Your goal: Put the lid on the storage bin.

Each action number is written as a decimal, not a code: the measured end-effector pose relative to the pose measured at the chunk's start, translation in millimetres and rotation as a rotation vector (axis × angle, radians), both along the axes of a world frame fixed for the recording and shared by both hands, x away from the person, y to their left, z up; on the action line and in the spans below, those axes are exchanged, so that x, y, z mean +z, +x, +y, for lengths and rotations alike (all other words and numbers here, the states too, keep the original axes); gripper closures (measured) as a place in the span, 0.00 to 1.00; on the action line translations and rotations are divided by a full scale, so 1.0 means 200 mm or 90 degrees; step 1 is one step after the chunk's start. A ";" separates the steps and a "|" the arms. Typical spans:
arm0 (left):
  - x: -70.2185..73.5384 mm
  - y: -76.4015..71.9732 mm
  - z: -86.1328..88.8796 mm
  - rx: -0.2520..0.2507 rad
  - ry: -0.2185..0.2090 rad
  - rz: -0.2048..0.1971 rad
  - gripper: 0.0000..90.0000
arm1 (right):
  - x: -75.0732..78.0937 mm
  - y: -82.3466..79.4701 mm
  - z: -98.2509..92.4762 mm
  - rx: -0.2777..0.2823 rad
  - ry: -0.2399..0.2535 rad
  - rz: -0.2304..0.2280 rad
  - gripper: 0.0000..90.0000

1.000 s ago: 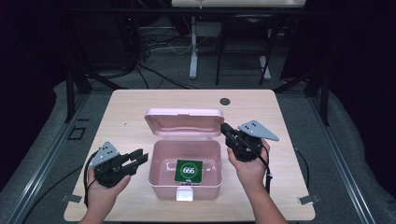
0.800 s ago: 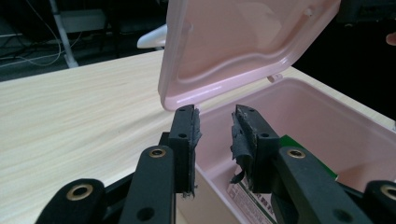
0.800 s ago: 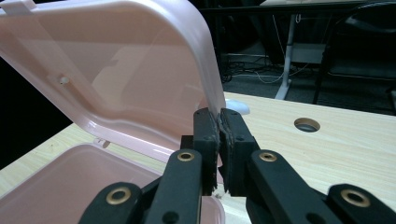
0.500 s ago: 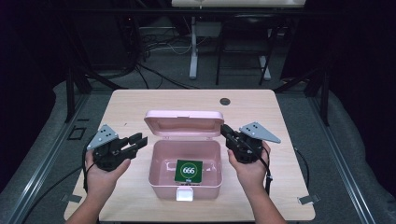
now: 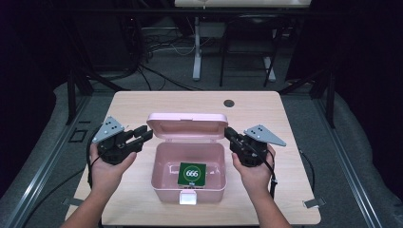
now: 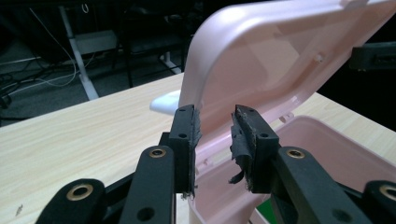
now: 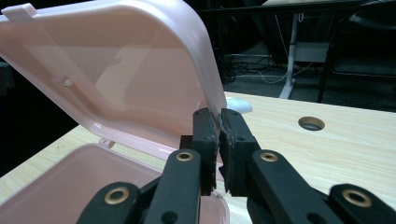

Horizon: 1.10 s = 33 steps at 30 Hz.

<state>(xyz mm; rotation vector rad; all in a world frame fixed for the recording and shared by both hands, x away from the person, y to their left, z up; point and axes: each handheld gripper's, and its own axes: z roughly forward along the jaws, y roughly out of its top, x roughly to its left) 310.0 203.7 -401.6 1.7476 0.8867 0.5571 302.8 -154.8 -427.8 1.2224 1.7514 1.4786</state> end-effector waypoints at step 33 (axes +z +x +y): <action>0.06 0.04 -0.03 0.010 0.002 -0.005 0.84 | 0.08 -0.02 -0.11 0.035 -0.016 0.008 0.67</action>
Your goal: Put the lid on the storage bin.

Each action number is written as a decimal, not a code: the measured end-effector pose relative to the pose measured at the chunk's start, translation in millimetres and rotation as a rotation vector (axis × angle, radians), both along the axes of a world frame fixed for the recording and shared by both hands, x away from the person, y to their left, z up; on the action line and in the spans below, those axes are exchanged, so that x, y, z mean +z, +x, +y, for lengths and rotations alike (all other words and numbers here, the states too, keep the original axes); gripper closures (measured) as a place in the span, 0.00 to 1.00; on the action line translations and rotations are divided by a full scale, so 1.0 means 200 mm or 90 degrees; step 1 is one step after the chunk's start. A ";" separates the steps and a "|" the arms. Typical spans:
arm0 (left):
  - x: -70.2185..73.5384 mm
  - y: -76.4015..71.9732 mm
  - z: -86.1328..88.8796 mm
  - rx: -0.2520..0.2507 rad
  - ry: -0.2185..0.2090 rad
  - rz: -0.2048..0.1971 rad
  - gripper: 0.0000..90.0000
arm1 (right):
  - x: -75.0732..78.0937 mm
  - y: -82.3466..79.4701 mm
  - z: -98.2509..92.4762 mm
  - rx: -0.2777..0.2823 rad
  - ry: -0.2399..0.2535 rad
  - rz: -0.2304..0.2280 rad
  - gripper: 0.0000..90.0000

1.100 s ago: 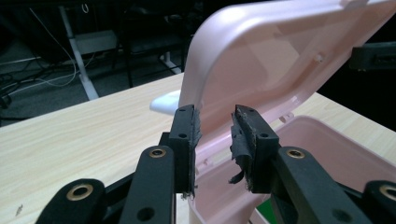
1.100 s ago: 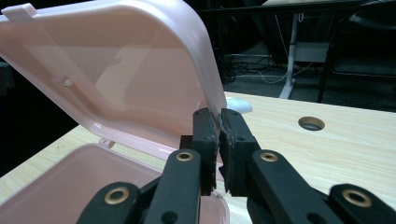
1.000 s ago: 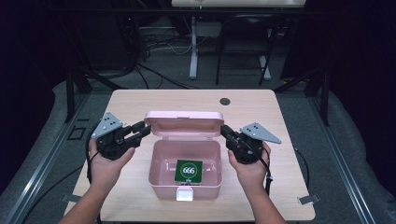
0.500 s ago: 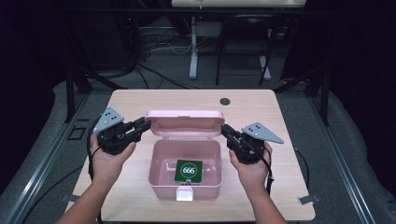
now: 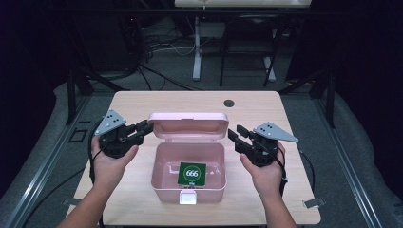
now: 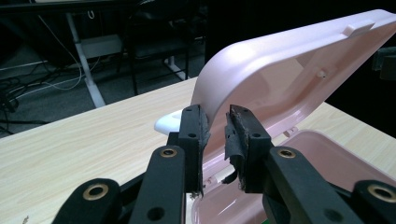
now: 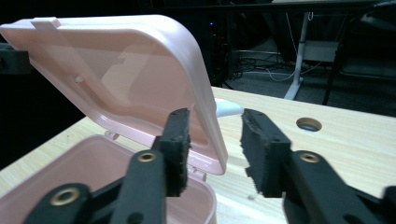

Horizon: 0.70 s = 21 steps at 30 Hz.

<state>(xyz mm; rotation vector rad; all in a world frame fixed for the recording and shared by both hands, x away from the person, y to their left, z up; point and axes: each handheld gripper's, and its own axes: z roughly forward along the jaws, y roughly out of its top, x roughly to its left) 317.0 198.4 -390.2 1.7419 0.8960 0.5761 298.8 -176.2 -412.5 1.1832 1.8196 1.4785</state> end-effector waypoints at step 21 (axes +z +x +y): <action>0.00 -0.03 0.01 -0.006 0.006 -0.001 0.85 | -0.03 0.06 -0.03 -0.014 -0.040 0.052 0.43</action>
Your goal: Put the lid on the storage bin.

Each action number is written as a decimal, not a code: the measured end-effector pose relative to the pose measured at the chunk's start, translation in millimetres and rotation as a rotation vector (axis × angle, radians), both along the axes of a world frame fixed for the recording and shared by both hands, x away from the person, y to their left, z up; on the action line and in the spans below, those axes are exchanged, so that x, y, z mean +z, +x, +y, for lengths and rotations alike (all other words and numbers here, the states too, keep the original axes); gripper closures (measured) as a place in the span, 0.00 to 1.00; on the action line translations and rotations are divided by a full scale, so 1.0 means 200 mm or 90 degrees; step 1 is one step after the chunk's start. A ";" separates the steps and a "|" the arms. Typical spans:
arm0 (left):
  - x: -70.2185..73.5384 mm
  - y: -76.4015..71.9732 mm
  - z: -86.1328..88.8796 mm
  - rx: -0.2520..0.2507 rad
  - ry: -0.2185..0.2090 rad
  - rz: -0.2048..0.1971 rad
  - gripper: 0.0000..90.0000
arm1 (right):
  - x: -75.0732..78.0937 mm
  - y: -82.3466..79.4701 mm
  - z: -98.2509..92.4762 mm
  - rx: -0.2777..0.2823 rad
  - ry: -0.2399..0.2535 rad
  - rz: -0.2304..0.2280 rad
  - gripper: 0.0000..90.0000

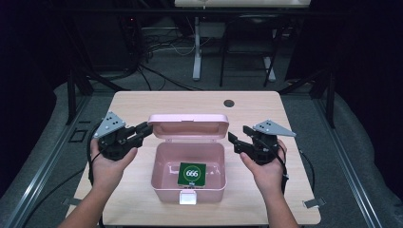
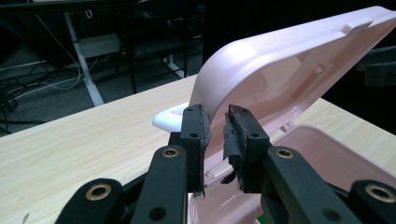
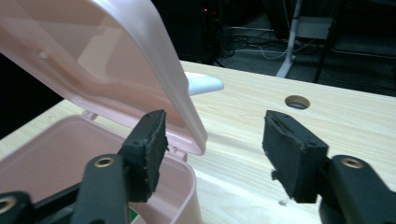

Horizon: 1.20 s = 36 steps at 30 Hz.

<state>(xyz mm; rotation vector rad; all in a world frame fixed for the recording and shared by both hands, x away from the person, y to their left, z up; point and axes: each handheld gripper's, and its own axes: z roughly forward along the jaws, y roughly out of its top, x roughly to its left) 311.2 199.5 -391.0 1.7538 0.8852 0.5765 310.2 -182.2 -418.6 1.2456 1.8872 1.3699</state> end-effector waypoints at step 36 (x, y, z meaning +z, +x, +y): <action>-0.02 -0.07 0.02 -0.028 -0.012 0.001 0.78 | 0.00 -0.01 -0.03 0.014 -0.010 -0.030 0.73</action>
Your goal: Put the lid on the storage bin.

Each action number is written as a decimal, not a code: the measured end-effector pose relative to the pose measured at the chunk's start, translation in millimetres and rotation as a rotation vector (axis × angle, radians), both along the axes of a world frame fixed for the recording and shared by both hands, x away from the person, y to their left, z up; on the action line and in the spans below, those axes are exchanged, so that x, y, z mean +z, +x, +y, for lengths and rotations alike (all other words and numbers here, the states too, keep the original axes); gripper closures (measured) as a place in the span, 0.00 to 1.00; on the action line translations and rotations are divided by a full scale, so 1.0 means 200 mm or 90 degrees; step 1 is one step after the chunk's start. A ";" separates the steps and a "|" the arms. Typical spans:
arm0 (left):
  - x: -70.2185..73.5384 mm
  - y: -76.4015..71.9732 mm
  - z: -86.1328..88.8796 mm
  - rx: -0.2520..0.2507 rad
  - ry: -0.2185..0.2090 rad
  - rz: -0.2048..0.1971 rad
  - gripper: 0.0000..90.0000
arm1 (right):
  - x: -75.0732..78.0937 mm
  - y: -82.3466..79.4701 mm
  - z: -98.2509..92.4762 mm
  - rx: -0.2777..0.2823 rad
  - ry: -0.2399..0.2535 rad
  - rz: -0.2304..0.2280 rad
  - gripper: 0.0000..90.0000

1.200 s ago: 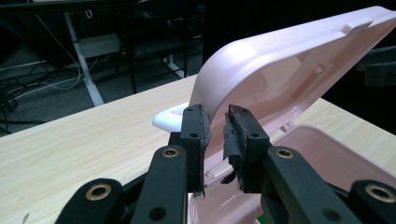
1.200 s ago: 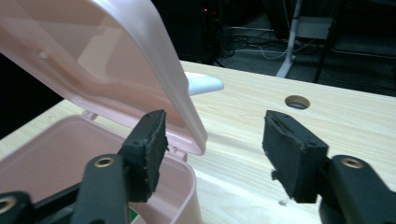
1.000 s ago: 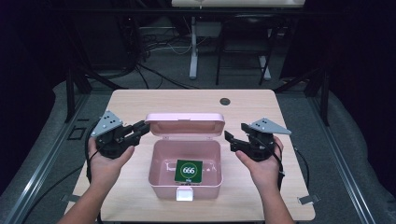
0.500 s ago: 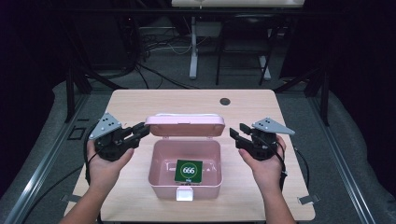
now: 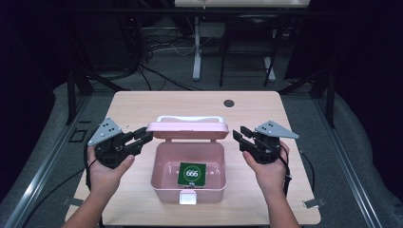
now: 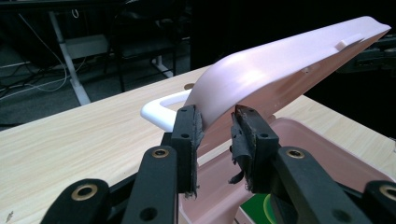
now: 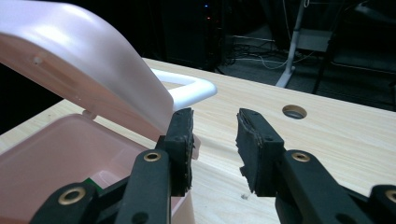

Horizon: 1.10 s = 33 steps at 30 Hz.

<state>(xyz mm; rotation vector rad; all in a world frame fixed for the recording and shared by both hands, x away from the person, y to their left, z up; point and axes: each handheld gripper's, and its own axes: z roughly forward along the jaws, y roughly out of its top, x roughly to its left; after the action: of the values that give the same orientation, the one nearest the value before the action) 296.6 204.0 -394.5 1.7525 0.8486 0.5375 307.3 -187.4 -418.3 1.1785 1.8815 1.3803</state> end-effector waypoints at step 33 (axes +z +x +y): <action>-0.04 -0.09 0.02 -0.018 0.001 -0.005 0.76 | 0.01 -0.01 -0.01 0.006 0.014 0.005 0.74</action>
<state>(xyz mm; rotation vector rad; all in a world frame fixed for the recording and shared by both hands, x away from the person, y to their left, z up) 277.9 207.0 -402.7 1.7607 0.8163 0.5259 305.5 -189.4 -416.9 1.1888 1.8849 1.4071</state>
